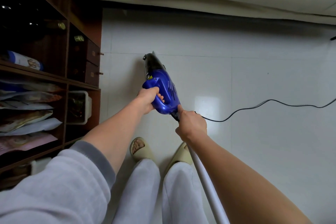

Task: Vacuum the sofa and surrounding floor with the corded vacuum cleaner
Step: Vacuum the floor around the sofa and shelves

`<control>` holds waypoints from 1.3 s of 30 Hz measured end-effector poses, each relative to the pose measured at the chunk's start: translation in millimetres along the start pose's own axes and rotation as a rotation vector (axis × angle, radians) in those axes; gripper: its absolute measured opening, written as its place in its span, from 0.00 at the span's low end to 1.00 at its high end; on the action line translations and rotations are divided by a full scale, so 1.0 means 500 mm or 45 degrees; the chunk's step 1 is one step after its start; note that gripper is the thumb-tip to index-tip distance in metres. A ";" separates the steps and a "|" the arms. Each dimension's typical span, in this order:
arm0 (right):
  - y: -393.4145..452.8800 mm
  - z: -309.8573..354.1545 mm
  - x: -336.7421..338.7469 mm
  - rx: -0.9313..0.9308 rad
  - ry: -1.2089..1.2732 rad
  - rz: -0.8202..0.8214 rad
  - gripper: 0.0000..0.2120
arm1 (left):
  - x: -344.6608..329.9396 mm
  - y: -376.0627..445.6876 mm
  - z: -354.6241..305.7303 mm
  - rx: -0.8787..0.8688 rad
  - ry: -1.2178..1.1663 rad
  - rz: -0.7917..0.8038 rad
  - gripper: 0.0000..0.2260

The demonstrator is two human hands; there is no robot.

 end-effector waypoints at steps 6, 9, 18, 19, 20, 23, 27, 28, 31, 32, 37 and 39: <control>-0.001 -0.052 0.006 -0.034 0.034 -0.025 0.26 | -0.053 -0.013 0.004 -0.003 0.037 0.037 0.05; -0.003 -0.075 0.007 -0.051 0.045 -0.036 0.26 | -0.078 -0.019 0.011 0.005 0.044 0.057 0.05; -0.014 -0.129 -0.004 -0.118 0.093 -0.019 0.27 | -0.136 -0.037 0.026 0.018 0.080 0.123 0.06; -0.016 -0.133 -0.008 -0.122 0.096 -0.009 0.27 | -0.140 -0.040 0.028 0.018 0.087 0.128 0.06; -0.018 -0.137 -0.010 -0.125 0.098 0.001 0.27 | -0.142 -0.042 0.031 0.021 0.094 0.132 0.06; -0.025 -0.137 -0.014 -0.114 0.078 0.010 0.26 | -0.132 -0.047 0.046 0.040 0.100 0.125 0.04; -0.032 -0.116 -0.023 -0.072 0.037 0.015 0.27 | -0.098 -0.044 0.059 0.045 0.069 0.082 0.03; -0.033 -0.109 -0.025 -0.063 0.034 0.016 0.28 | -0.090 -0.044 0.060 0.043 0.061 0.074 0.04; -0.034 -0.079 -0.035 -0.028 0.042 0.021 0.28 | -0.056 -0.039 0.056 0.033 0.049 0.050 0.04; -0.035 -0.069 -0.038 -0.019 0.043 0.027 0.28 | -0.044 -0.038 0.056 0.032 0.045 0.042 0.04; -0.033 -0.017 -0.051 0.022 0.017 0.030 0.29 | 0.016 -0.025 0.057 0.029 -0.003 -0.004 0.04; -0.034 0.001 -0.053 0.044 0.005 0.020 0.29 | 0.036 -0.022 0.059 0.033 -0.037 -0.024 0.04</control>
Point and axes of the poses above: each hand's wrist, its own y-axis towards the middle knuckle, its own x-axis out of the back of the hand, z = x × y, the point moved 8 cm from there along y, towards the middle knuckle, and after that the axes turned 9 degrees about -x, right-handed, at the moved point
